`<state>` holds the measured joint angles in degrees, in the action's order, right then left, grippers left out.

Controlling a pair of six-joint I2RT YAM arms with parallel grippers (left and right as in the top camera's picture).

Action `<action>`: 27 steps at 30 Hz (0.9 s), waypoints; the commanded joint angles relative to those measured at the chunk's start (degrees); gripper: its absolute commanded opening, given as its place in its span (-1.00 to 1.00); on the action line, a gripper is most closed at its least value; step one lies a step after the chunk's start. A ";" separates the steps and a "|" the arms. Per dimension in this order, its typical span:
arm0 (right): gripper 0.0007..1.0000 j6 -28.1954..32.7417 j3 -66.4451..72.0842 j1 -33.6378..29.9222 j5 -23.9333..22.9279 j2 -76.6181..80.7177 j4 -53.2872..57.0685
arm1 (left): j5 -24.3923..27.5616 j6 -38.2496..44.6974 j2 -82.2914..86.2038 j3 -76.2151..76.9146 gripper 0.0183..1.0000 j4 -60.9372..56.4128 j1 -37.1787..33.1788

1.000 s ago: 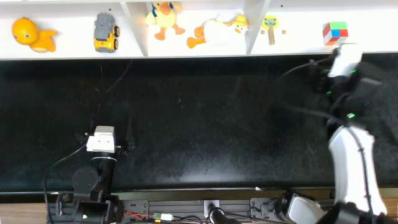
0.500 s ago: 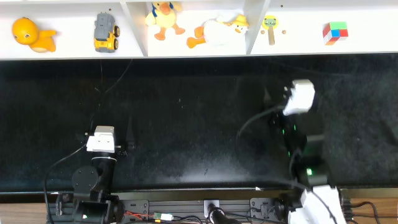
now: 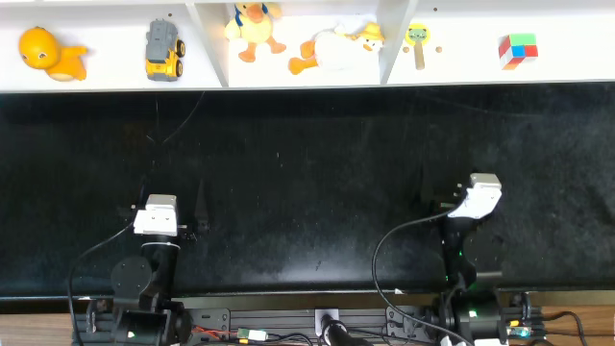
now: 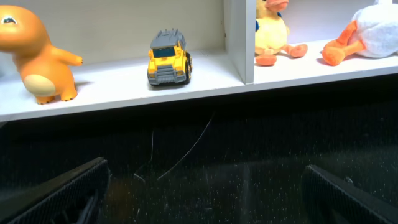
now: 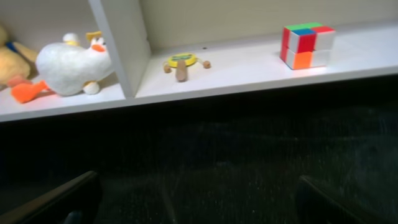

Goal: Store Toys

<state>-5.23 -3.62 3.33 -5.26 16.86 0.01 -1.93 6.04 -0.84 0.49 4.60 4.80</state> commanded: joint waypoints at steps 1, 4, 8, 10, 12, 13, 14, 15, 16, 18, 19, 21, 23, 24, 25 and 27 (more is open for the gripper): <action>0.99 -1.62 3.41 -0.37 1.29 -6.23 1.51 | 0.37 0.59 0.66 -0.02 1.00 0.22 0.04; 0.99 -1.62 3.34 -0.37 1.20 -10.08 4.24 | 0.37 0.59 0.66 -0.02 1.00 0.22 0.04; 0.99 -1.62 3.34 -0.35 1.20 -14.97 4.07 | 0.37 0.59 0.66 -0.02 1.00 0.22 0.04; 0.99 -1.62 3.34 -0.35 1.20 -16.72 3.43 | 0.37 0.59 0.66 -0.02 1.00 0.22 0.04; 0.99 -1.62 3.39 -0.35 1.20 -16.74 3.85 | 0.37 0.59 0.66 -0.02 1.00 0.24 0.04; 0.98 -1.62 3.39 -0.33 1.22 -16.68 4.07 | 0.37 0.59 0.66 -0.02 1.00 0.22 0.04; 0.99 -1.62 3.39 -0.31 1.22 -16.70 3.98 | 0.37 0.59 0.66 -0.02 1.00 0.22 0.04; 0.99 -1.62 3.39 -0.31 1.22 -16.70 4.02 | 0.37 0.59 0.66 -0.02 1.00 0.22 0.04; 0.99 -1.62 3.39 -0.31 1.20 -16.70 4.02 | 0.37 0.59 0.66 -0.02 1.00 0.22 0.04; 0.99 -1.62 3.39 -0.31 1.22 -16.70 4.02 | 0.37 0.59 0.66 -0.02 1.00 0.22 0.04; 0.99 -1.62 3.39 -0.31 1.20 -16.70 4.02 | 0.37 0.59 0.66 -0.02 1.00 0.22 0.04; 0.99 -1.62 3.39 -0.31 1.22 -16.70 4.04 | 0.37 0.61 0.66 -0.02 1.00 0.22 0.04; 0.99 -1.62 3.39 -0.33 1.22 -16.68 4.04 | 0.37 0.59 0.66 -0.02 1.00 0.22 0.04; 0.99 -1.62 3.37 -0.37 1.20 -16.68 4.07 | 0.37 0.59 0.66 -0.02 1.00 0.22 0.04; 0.99 -1.62 3.37 -0.37 1.20 -16.68 4.07 | 0.37 0.59 0.66 -0.02 1.00 0.22 0.04; 1.00 -1.62 3.37 -0.37 1.20 -16.68 4.07 | 0.35 0.59 0.66 -0.02 1.00 0.22 0.04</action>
<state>-6.42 -1.04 3.09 -4.45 0.80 4.19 -1.93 6.04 -0.84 0.49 4.60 4.80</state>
